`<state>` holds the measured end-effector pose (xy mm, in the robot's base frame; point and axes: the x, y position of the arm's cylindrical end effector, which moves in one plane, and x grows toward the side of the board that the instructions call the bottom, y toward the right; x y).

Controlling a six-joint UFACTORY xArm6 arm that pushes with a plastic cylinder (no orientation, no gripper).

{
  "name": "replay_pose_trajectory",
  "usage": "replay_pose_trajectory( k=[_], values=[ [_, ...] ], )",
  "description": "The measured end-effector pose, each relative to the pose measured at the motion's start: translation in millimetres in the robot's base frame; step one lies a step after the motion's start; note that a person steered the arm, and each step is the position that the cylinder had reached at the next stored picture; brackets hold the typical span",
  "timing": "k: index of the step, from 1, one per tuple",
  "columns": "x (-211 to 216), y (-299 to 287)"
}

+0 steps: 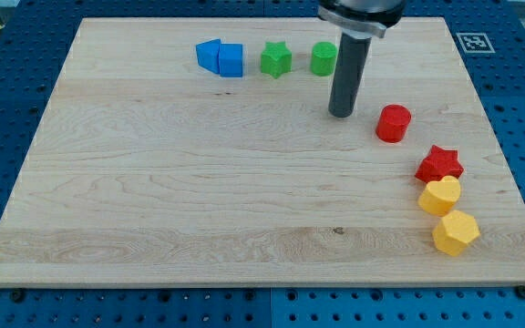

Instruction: Push the red circle above the red star

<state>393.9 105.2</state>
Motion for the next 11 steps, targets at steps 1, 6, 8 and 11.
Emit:
replay_pose_trajectory(
  k=[1, 6, 8, 11],
  values=[
    [0.0, 5.0],
    [19.0, 35.8],
    [28.3, 42.1],
    [40.8, 56.3]
  ],
)
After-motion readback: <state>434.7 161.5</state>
